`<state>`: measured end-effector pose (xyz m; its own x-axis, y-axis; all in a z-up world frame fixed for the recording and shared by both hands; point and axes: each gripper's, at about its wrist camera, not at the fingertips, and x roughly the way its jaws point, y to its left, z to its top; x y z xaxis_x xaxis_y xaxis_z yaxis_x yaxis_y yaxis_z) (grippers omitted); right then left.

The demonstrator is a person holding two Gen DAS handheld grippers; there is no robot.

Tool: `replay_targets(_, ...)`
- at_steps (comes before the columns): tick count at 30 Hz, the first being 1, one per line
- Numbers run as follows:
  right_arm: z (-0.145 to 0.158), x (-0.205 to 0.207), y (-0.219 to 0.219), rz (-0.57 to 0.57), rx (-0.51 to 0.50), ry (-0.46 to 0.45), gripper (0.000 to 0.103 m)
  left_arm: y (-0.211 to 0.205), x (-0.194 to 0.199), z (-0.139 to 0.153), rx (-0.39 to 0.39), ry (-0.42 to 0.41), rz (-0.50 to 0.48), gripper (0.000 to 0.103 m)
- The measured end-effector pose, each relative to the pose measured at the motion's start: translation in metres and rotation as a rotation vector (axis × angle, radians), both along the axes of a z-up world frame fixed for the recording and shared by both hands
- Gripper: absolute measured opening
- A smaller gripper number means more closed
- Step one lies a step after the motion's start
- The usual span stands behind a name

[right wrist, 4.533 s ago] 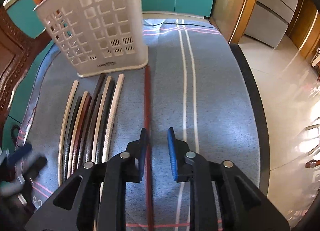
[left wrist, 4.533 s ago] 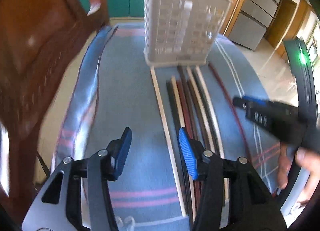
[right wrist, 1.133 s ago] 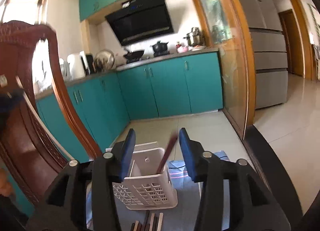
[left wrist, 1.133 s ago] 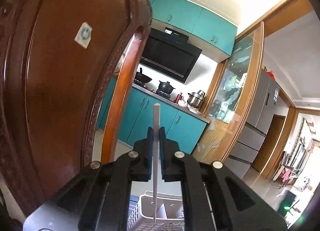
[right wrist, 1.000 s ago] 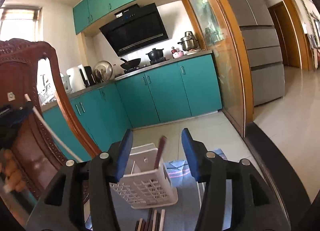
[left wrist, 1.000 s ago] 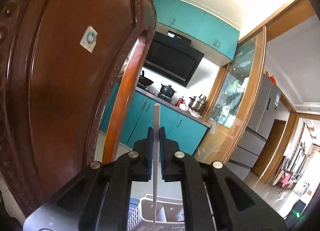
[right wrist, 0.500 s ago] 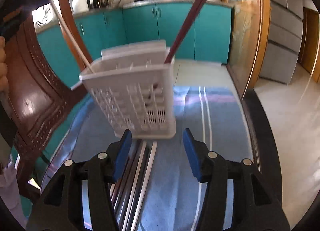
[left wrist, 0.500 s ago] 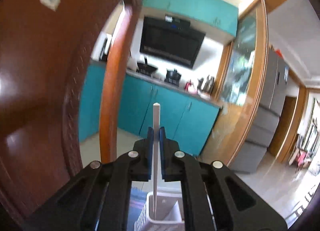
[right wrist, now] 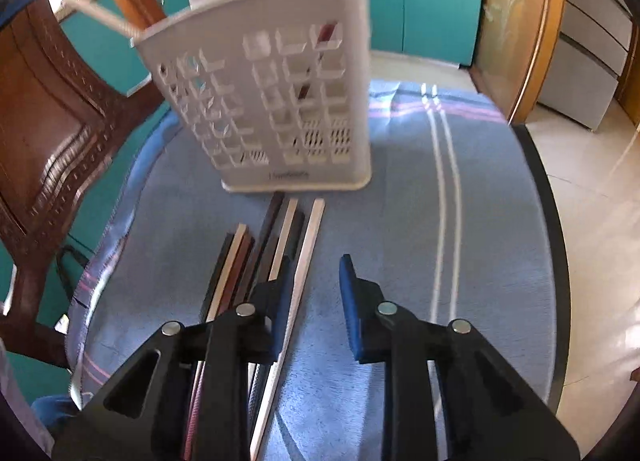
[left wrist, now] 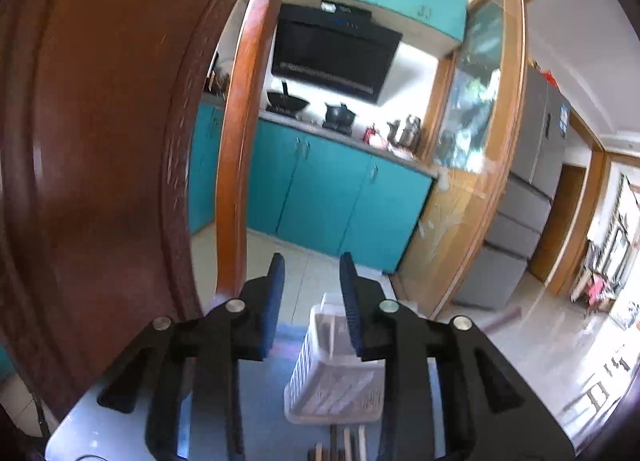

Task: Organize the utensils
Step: 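Grasp a black chopstick with the left gripper while the right gripper approaches a light chopstick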

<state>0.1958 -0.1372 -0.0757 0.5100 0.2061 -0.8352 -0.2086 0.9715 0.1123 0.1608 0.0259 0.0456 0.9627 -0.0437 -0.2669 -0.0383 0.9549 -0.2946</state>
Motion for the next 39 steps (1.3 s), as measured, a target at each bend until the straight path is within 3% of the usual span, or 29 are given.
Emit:
replay_targets(3, -0.011, 0.003, 0.011, 0.016, -0.036, 0.026, 0.026, -0.005, -0.007, -0.033, 0.056, 0.108, -0.017, 0.033)
replay_targets(8, -0.026, 0.003, 0.016, 0.009, -0.086, 0.061, 0.024, -0.015, 0.006, -0.101, 0.092, 0.472, -0.085, 0.036)
replay_targets(10, -0.026, 0.001, 0.010, -0.011, -0.085, 0.072, 0.011, -0.020, 0.010, -0.116, 0.170, 0.561, -0.090, 0.041)
replay_targets(15, -0.026, -0.001, -0.026, -0.115, -0.028, 0.099, 0.007, -0.025, 0.015, -0.141, 0.198, 0.673, -0.151, 0.049)
replay_targets(21, -0.028, -0.004, -0.047, -0.191, 0.029, 0.109, 0.008, -0.034, 0.017, -0.159, 0.167, 0.748, -0.242, 0.054)
replay_targets(26, -0.026, 0.000, -0.043, -0.178, 0.030, 0.100, 0.021, -0.043, 0.018, -0.165, 0.216, 0.745, -0.258, 0.059)
replay_targets(30, -0.024, -0.002, -0.041, -0.172, 0.033, 0.099, 0.028, -0.036, 0.023, -0.166, 0.191, 0.756, -0.244, 0.060)
replay_targets(36, -0.024, -0.003, -0.043, -0.171, 0.027, 0.098, 0.033, -0.028, 0.015, -0.166, 0.172, 0.759, -0.233, 0.059)
replay_targets(39, -0.024, -0.001, -0.041, -0.162, 0.017, 0.095, 0.036, -0.032, 0.017, -0.165, 0.167, 0.758, -0.223, 0.053)
